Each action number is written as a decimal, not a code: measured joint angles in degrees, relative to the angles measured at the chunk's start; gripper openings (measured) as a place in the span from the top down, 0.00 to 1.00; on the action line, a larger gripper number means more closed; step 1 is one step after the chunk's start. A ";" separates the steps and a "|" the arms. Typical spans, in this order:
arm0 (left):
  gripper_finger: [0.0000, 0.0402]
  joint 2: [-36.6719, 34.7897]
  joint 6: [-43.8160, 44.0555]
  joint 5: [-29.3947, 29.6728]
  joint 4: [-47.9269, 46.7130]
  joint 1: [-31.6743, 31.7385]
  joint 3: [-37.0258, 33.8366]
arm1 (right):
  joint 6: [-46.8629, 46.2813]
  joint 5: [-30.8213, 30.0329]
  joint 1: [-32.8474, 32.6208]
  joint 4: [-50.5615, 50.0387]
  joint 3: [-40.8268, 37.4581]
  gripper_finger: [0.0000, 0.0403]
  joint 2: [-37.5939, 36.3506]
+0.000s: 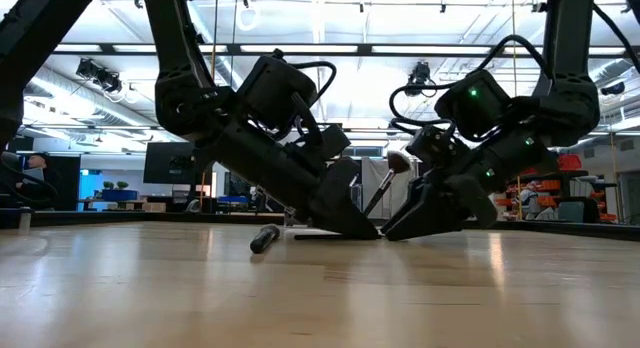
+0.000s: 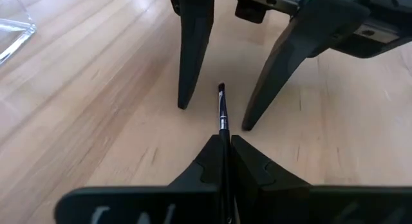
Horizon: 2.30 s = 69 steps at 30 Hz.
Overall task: Put items in baskets/containers
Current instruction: Put the black eyeshadow brush into the transparent organizer
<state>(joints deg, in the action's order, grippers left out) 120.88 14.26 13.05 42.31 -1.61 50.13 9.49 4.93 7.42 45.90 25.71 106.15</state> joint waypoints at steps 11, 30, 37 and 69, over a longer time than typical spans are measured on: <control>0.97 -0.17 0.02 0.64 3.34 0.00 0.11 | 0.01 1.38 0.04 -0.38 0.00 0.69 0.09; 0.96 -0.24 0.07 0.49 1.50 0.00 0.11 | 1.58 5.04 0.06 1.65 -0.15 0.86 0.31; 0.96 -0.31 -0.02 0.22 1.46 0.00 0.11 | 2.52 5.42 0.06 1.95 -0.17 0.95 0.26; 0.56 -24.96 -8.96 8.98 -29.28 1.04 0.18 | 39.14 -35.64 -4.79 -87.25 46.59 0.97 -18.10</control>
<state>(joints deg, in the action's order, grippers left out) 95.92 5.30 22.03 13.03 -0.57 50.31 48.63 -30.71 2.64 -41.35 72.31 88.05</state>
